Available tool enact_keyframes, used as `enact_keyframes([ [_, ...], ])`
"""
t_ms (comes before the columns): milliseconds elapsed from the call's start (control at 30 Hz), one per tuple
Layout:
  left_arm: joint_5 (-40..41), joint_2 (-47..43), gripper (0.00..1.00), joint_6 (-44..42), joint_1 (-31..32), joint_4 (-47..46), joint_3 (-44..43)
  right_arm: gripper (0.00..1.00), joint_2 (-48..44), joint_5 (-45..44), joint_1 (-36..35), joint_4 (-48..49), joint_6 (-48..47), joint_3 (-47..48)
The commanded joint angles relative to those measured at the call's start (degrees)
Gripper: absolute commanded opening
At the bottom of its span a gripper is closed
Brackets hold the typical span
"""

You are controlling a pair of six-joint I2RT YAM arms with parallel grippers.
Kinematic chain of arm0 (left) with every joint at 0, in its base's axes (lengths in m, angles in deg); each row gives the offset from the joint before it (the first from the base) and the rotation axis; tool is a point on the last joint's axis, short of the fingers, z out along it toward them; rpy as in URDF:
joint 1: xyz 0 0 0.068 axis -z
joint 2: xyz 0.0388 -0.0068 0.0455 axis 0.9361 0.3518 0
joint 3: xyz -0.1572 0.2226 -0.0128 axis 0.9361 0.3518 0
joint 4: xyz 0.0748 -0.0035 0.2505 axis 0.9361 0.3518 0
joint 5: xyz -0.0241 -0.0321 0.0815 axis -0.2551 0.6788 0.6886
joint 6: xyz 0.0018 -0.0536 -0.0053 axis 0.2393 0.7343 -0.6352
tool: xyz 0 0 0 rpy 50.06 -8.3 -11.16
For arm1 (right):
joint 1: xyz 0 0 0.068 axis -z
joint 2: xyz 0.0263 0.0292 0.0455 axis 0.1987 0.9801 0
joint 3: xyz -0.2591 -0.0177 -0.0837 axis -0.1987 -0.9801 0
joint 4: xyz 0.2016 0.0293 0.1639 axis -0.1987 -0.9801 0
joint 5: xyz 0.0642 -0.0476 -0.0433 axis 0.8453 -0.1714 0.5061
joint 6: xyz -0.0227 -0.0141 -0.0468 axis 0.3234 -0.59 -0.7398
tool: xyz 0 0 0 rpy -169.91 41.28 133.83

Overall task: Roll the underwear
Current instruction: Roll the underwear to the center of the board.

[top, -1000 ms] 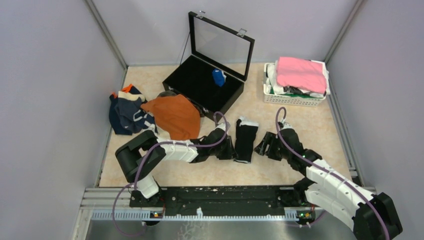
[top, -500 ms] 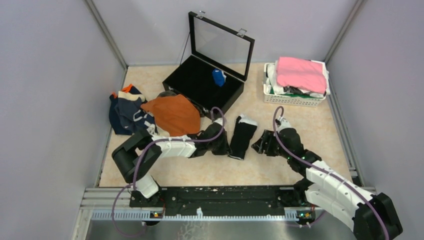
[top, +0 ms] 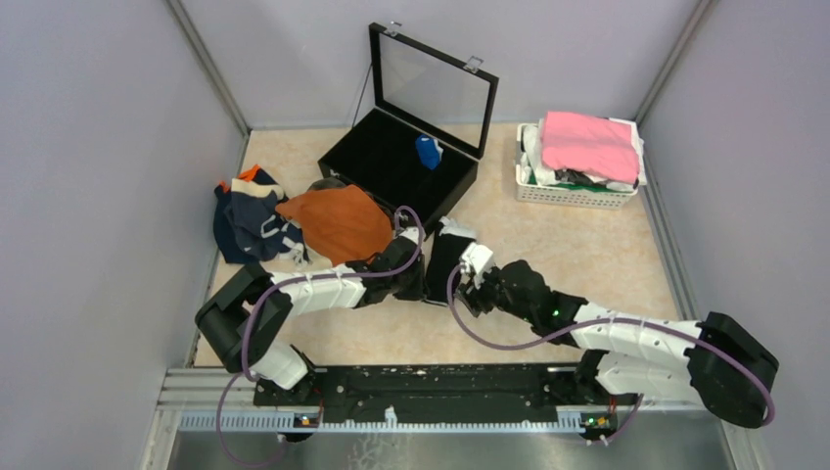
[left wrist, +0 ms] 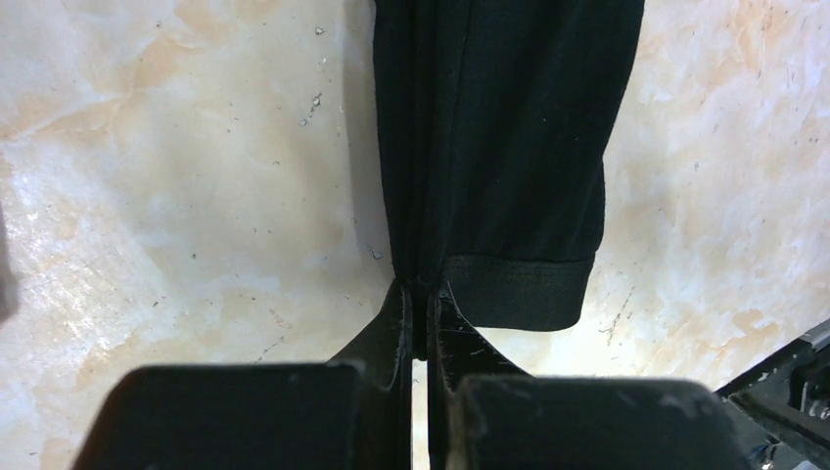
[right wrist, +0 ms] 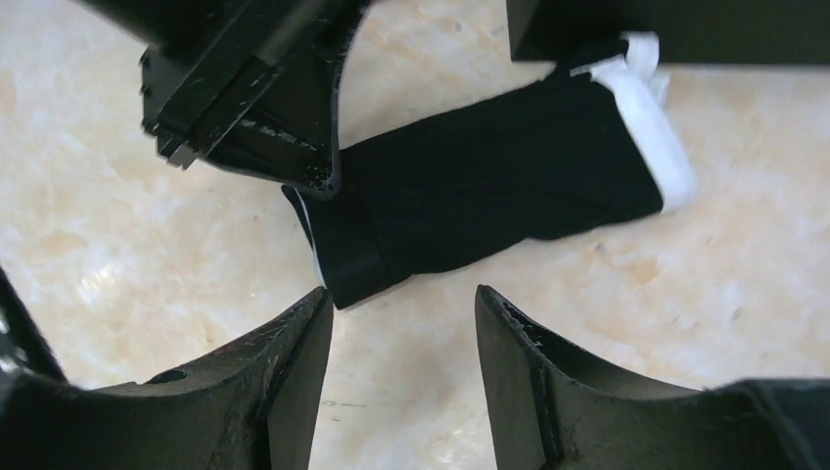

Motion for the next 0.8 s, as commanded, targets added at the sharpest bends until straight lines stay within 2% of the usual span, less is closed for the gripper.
enact_keyframes([
  [0,-0.1,0.9,0.0,-6.1,-0.4,5.1,1.4,0.54,-3.2,2.8,-2.4,3.6,-26.9,0.0],
  [67,-1.7,1.9,0.0,-8.0,-0.5,5.2,0.6,0.54,-5.0,7.1,-2.9,2.4,-37.8,-1.7],
  [200,-3.6,3.9,0.0,-11.3,-0.5,5.6,-1.9,0.56,-6.5,13.1,-4.0,-6.1,-52.4,-2.9],
  [333,-3.9,4.7,0.0,-13.7,-0.5,6.2,-3.3,0.56,-6.3,12.0,-4.8,-6.4,-56.6,-4.5],
  [767,-7.4,7.5,0.0,-17.4,-0.5,6.7,-5.3,0.56,4.6,1.8,-9.3,5.7,-69.3,-7.7],
])
